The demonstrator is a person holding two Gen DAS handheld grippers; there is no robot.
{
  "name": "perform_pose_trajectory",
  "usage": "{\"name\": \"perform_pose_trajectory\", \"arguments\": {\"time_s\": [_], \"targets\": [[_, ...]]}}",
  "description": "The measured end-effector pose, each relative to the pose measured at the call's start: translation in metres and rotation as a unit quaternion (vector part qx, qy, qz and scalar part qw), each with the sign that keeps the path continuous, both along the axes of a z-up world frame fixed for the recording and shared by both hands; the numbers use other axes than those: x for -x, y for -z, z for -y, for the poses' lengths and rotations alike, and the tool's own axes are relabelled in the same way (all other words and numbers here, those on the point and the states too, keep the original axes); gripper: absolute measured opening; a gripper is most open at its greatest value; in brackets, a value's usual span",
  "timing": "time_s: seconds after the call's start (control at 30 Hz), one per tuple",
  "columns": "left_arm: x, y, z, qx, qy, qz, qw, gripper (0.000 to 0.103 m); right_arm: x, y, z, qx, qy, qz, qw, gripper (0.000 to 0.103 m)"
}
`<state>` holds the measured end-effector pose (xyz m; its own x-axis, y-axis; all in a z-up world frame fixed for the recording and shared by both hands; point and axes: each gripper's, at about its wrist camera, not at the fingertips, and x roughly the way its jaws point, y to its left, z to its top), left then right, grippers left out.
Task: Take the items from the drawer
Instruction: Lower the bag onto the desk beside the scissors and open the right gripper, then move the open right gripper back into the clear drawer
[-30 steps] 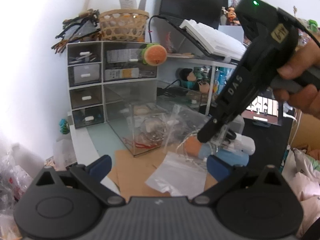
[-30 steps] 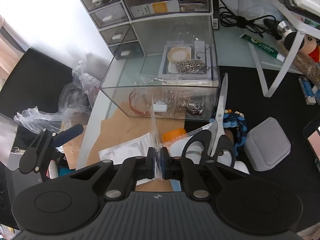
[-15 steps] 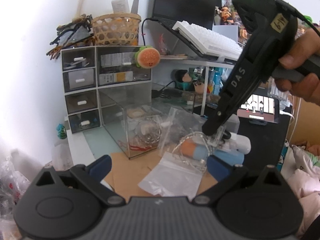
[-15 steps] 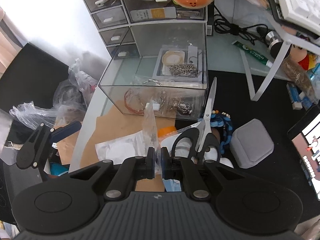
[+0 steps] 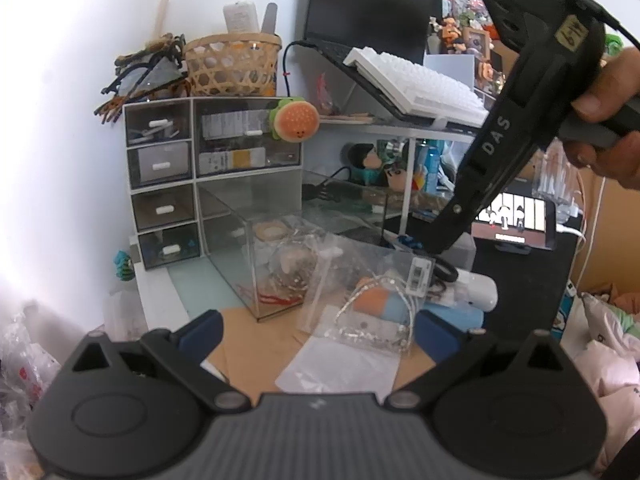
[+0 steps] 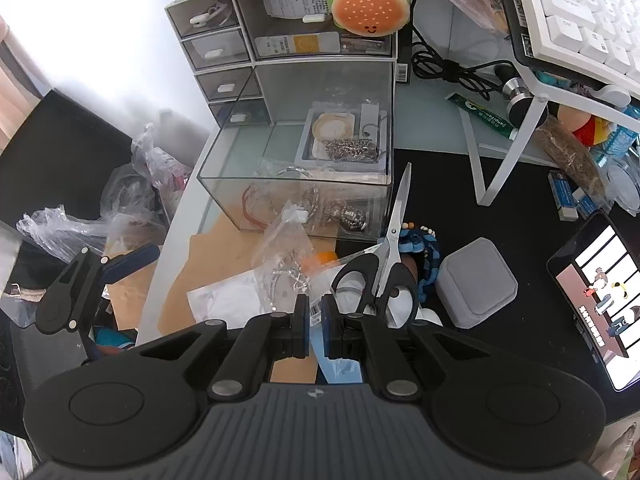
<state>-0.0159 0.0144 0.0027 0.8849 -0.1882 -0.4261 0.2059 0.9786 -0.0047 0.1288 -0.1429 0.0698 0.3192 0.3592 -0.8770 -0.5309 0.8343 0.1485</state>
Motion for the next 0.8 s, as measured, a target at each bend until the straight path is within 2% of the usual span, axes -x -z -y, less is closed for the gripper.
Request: {"name": "perform_pose_trajectory", "arguments": {"time_s": [0.13,0.2,0.27,0.3,0.53,0.8], "targets": [[-0.001,0.000,-0.001,0.000,-0.002,0.000,1.0000,0.103,0.002,-0.008,-0.002,0.001,-0.002,0.005,1.000,0.009],[-0.001,0.000,-0.002,0.000,-0.004,0.000,1.0000,0.103,0.002,-0.014,-0.001,-0.003,-0.001,0.008,1.000,0.016],[-0.001,0.000,-0.003,0.001,-0.005,0.001,1.0000,0.103,0.002,-0.019,0.000,-0.007,0.001,0.011,1.000,0.041],[-0.001,0.000,-0.003,0.002,-0.005,0.001,1.0000,0.103,0.002,-0.022,0.001,-0.010,0.002,0.013,1.000,0.043],[-0.001,0.001,-0.008,0.007,-0.009,0.000,0.9999,0.103,-0.002,-0.028,0.003,-0.015,0.010,0.015,1.000,0.045],[-0.002,0.002,-0.016,0.019,-0.022,-0.005,0.9996,0.103,-0.003,-0.023,-0.002,-0.022,0.012,0.014,1.000,0.060]]}}
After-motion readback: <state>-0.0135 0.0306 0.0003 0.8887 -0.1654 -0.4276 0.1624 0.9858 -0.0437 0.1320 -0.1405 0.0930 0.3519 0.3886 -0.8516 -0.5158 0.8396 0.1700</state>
